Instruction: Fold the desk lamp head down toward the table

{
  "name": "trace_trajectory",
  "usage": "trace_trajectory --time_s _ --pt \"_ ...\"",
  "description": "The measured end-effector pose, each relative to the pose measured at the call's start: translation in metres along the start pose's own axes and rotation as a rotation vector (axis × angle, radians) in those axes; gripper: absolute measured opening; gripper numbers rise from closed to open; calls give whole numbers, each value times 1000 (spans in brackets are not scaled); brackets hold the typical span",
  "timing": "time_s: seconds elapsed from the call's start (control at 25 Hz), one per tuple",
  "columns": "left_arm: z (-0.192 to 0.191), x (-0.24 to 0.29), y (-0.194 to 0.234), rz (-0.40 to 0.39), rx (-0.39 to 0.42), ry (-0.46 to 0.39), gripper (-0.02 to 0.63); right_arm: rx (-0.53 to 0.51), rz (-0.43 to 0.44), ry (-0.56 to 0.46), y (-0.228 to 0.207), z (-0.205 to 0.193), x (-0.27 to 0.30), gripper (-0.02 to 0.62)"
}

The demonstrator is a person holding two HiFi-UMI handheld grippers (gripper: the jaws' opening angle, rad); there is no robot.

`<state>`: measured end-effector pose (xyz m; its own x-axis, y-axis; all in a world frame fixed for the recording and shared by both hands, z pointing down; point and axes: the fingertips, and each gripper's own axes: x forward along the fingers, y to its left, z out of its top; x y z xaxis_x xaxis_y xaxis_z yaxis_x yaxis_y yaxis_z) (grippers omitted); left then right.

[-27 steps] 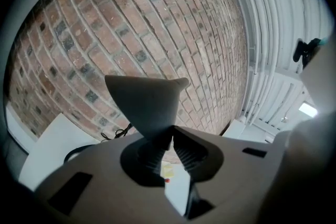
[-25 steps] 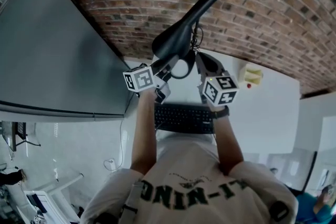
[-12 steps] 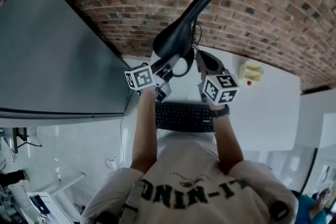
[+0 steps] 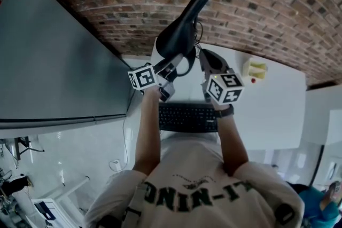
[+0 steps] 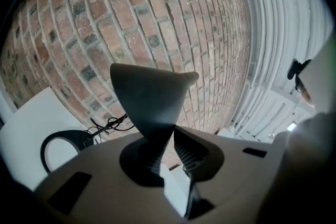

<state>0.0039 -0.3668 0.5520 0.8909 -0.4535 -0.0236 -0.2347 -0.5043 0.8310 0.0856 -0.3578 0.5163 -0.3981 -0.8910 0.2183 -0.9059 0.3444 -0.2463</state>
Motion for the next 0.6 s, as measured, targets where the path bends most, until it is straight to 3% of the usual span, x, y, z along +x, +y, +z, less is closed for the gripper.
trace_trajectory --time_s 0.6 --pt "-8 15 12 -66 -59 -7 55 20 -27 4 -11 -2 3 3"
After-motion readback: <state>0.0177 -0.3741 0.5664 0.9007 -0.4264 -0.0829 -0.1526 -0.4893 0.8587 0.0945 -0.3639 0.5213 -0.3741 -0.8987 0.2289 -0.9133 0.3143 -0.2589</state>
